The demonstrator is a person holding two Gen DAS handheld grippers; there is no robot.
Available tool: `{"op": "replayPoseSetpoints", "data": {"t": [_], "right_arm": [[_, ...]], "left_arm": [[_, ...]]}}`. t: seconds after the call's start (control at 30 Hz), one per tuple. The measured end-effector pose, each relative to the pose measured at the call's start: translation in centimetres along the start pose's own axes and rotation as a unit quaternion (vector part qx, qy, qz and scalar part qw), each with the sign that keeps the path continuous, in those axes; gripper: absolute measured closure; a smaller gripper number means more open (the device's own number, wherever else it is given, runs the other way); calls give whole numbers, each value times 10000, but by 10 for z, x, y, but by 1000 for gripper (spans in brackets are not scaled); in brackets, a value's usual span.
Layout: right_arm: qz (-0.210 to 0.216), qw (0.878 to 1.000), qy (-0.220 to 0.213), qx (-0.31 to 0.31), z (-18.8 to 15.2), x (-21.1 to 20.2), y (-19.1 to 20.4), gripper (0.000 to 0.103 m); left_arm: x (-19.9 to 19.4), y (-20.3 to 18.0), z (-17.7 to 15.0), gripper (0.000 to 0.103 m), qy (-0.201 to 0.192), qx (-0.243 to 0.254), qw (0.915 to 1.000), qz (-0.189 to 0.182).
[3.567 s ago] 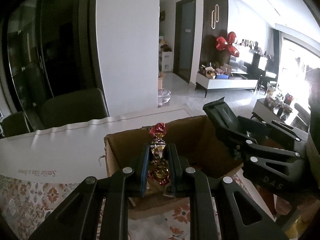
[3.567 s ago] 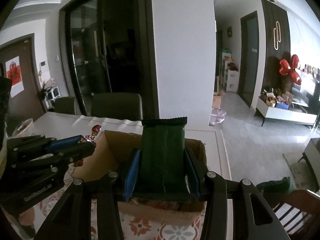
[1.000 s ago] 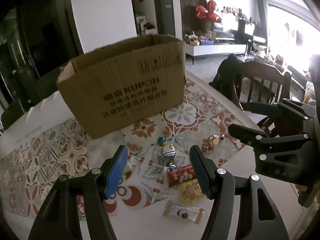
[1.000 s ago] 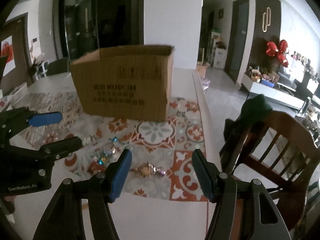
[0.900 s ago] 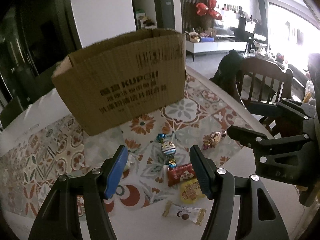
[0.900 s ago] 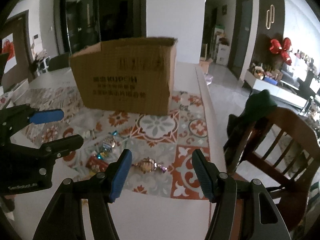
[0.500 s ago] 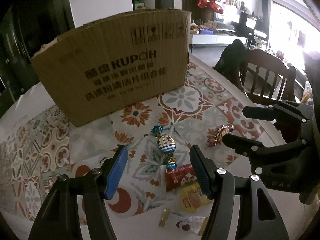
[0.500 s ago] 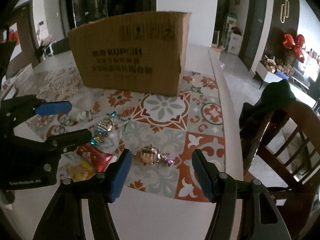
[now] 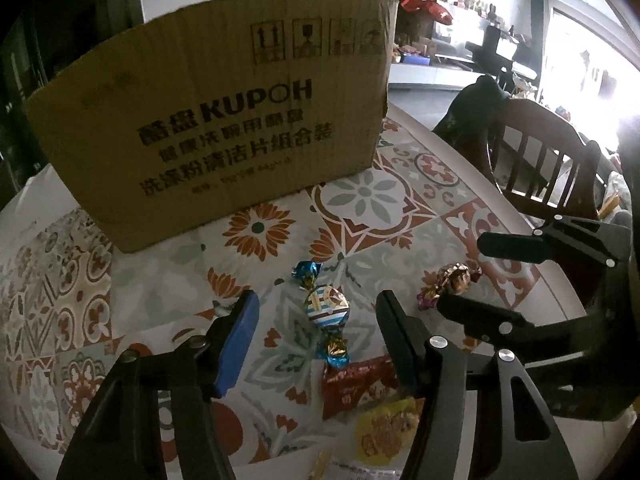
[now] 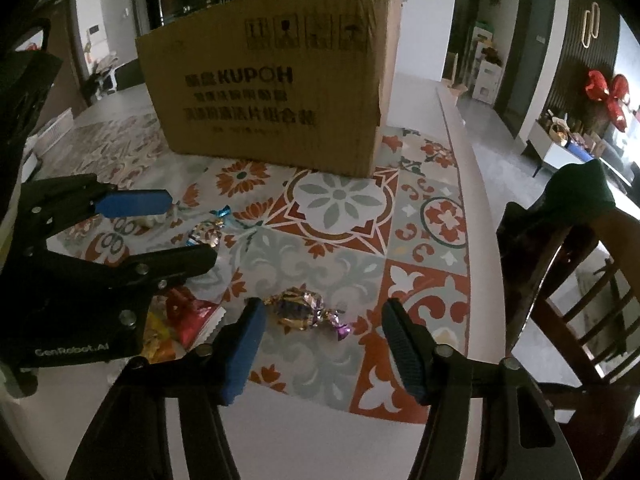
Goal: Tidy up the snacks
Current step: 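Move both tools back toward the wrapped candies on the table, then grasp the blue-wrapped candy with the left tool while the right tool grasps the gold-purple candy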
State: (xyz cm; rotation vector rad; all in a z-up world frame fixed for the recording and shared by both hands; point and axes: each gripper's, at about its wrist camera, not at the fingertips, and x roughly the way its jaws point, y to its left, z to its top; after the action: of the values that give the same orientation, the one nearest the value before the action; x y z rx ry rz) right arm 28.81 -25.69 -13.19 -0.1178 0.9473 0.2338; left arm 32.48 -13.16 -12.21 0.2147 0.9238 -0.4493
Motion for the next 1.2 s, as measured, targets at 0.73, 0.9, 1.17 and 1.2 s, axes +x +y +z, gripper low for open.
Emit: {"op": "replayPoseSetpoints", "data": {"t": [0.73,0.9,1.17,1.2], "right_arm": [[32,9999,-122,-37,2,8,6,71],[66,9997,-224,86,5,1,6,71],[51,9988,-453,187,12,-18,8,72],[49,9986,-482,198,13,-20,8,71]], "left_arm": [[17,3,-1,78,204,-111,9996,-162],[7,-1,0,78,73,-33,9999,-127],[-21,0,2,78,-177,-65,9998,-108],[-27,1,2,78,-236,-71,9996,-117]]}}
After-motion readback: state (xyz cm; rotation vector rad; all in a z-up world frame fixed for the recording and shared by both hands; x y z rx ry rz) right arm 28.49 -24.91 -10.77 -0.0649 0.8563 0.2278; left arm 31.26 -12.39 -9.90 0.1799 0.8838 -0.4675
